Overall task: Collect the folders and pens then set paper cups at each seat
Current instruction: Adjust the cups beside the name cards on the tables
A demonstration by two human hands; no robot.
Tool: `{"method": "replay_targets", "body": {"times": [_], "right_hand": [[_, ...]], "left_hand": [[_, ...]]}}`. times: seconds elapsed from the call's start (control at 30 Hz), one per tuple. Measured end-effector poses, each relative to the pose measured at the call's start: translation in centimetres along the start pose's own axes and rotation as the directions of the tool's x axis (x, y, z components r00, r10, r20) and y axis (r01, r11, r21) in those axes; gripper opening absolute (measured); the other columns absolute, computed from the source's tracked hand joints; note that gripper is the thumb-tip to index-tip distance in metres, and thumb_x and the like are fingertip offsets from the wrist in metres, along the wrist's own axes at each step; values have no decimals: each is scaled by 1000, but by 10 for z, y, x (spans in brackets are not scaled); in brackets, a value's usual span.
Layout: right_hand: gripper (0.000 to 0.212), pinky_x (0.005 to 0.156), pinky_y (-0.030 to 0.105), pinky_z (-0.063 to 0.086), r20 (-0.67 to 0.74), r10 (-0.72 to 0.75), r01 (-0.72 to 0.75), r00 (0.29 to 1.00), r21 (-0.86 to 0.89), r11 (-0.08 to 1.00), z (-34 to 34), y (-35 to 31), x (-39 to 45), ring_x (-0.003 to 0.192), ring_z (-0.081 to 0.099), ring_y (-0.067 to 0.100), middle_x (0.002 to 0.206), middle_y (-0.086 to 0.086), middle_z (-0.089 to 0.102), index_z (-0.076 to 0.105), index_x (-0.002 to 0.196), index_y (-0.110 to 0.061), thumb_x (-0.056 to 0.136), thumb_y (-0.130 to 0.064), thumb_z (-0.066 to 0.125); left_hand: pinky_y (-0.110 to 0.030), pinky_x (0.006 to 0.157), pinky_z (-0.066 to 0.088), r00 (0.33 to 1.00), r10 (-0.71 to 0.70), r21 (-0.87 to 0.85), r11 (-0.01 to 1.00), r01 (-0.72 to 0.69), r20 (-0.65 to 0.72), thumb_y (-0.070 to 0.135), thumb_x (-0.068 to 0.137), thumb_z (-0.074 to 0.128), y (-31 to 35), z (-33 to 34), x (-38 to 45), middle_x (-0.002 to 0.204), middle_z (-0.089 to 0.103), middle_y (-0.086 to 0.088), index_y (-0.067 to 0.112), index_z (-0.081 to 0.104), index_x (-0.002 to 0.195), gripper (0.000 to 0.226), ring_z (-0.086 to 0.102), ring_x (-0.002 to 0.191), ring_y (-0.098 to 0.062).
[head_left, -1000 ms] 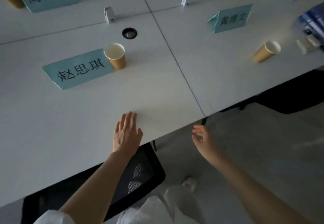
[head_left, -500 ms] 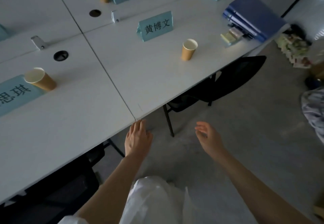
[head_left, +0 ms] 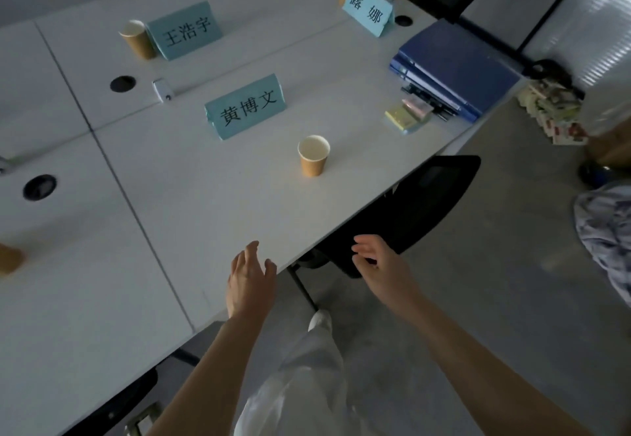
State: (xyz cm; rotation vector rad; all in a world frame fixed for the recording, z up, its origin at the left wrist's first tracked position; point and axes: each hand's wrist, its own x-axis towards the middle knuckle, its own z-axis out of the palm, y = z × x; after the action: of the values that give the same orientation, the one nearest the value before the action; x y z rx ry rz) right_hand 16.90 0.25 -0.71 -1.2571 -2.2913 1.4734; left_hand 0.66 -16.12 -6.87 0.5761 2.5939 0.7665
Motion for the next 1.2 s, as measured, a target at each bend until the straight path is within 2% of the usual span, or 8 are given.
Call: {"method": "replay_targets", "body": {"times": [0.17, 0.33, 0.47, 0.77, 0.87, 1.0, 1.1, 1.2], "right_hand": [[33, 92, 26, 49, 47, -68, 67, 997, 12, 998, -17, -21, 71, 105, 58, 9, 111, 0, 62, 54, 122, -12, 90, -7, 58], [33, 86, 13, 45, 69, -77, 77, 995, 6, 997, -38, -26, 131, 107, 59, 10, 114, 0, 63, 54, 123, -14, 90, -11, 58], [34, 92, 29, 50, 133, -92, 96, 987, -18, 995, -51, -23, 176, 108, 59, 15, 115, 3, 63, 54, 122, -12, 89, -10, 60], [36, 94, 37, 50, 389, -186, 236, 902, -83, 968, -79, -10, 265, 106, 60, 18, 109, -1, 59, 53, 121, -9, 87, -10, 65], [48, 96, 33, 47, 489, -193, 282, 851, -115, 952, -83, -9, 289, 105, 56, 16, 110, -2, 54, 49, 128, -9, 84, -13, 68], [75, 95, 26, 40, 616, -196, 362, 763, -156, 919, -68, -18, 313, 110, 50, 14, 128, 4, 51, 34, 140, -14, 79, -24, 75], [91, 103, 30, 38, 675, -222, 410, 703, -131, 903, -45, -26, 321, 122, 46, 18, 137, 6, 42, 25, 146, -16, 74, -26, 79], [104, 110, 32, 34, 685, -256, 444, 682, -110, 889, -26, -29, 327, 130, 40, 19, 142, 9, 33, 18, 149, -19, 68, -25, 83]], "left_hand": [[-44, 99, 45, 1000, -2, 15, 1000, 2, 14, 27, 96, 47, 44, 17, 59, 139, 52, -7, 17, 42, 138, 43, 43, 131, -25], [-44, 101, 43, 999, -27, 42, 999, 26, 21, 25, 96, 48, 74, 30, 97, 141, 51, -7, 16, 42, 138, 43, 42, 132, -25], [-44, 103, 41, 997, -83, 37, 996, 83, -2, 24, 95, 50, 92, 46, 117, 141, 50, -8, 14, 43, 137, 44, 41, 133, -26], [-46, 101, 43, 954, -281, 53, 956, 288, -107, 17, 91, 55, 129, 85, 125, 143, 47, -9, 8, 46, 135, 46, 39, 134, -28], [-46, 106, 39, 918, -369, 66, 922, 381, -144, 18, 92, 54, 139, 96, 117, 150, 40, -9, 8, 44, 138, 48, 31, 141, -28], [-43, 113, 30, 898, -416, 74, 900, 429, -142, 25, 95, 50, 148, 111, 114, 160, 25, -3, 13, 35, 146, 54, 15, 149, -23], [-41, 117, 22, 886, -440, 53, 891, 451, -143, 28, 97, 48, 148, 116, 115, 162, 18, -2, 14, 28, 150, 58, 7, 151, -22], [-39, 121, 11, 895, -432, 69, 895, 441, -116, 32, 99, 44, 144, 121, 117, 164, 5, 0, 15, 15, 155, 65, -4, 151, -21]]}}
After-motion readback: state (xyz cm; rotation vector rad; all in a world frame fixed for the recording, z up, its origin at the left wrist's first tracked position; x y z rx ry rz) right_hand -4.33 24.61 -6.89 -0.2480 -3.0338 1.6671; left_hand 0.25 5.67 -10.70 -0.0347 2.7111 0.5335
